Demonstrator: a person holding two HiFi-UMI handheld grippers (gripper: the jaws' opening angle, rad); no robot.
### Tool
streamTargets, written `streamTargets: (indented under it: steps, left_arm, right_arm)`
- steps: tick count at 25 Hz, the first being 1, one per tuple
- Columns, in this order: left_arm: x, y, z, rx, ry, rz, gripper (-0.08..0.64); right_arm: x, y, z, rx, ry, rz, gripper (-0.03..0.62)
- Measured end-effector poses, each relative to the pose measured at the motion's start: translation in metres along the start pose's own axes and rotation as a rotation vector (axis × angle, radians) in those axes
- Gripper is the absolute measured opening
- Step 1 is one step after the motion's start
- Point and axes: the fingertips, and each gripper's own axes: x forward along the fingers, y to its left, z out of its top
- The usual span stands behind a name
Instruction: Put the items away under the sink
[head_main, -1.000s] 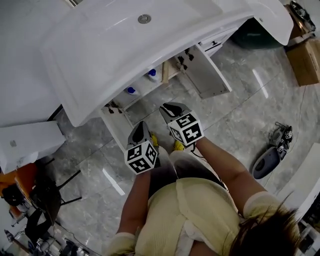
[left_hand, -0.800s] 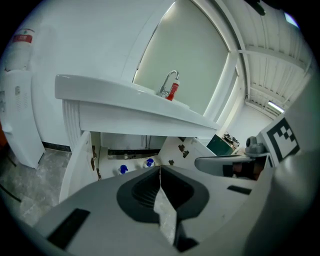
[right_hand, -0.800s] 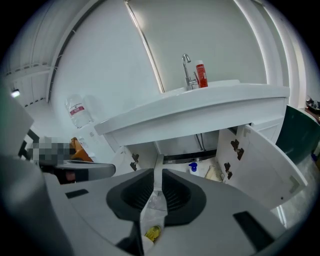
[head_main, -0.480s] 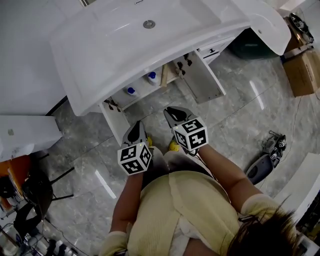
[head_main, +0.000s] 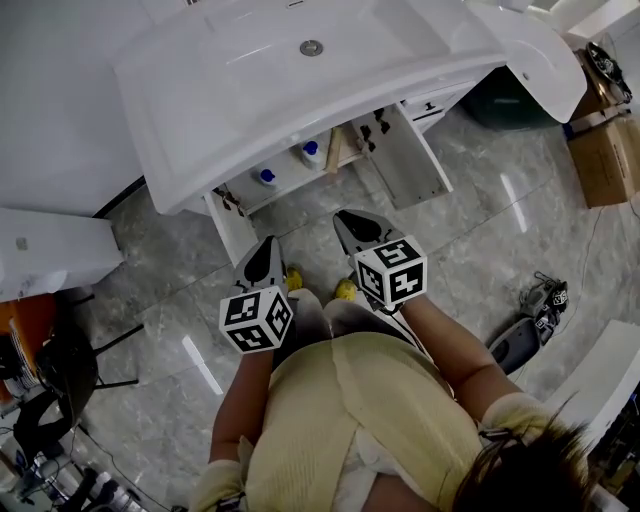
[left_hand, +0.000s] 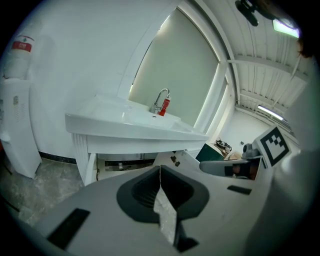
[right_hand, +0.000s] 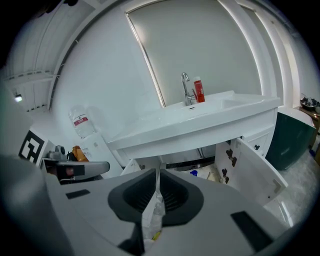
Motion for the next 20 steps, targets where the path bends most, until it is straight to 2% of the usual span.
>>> streamTargets:
  steps: [7, 14, 20]
  left_arm:
    - [-0.020, 0.010, 0.012, 0.031, -0.031, 0.038, 0.039]
    - [-0.030, 0.028, 0.009, -0.010, -0.022, 0.070, 0.039]
    - [-0.037, 0.042, 0.002, -0.007, -0.012, 0.106, 0.039]
  right_arm:
    - [-0.013, 0.003, -0.001, -0.009, 0.009, -0.010, 0.031]
    - [-0.012, 0.007, -0.015, 0.007, 0.057, -0.008, 0.026]
    - [-0.009, 0.015, -0.026, -0.042, 0.090, -0.010, 0.026]
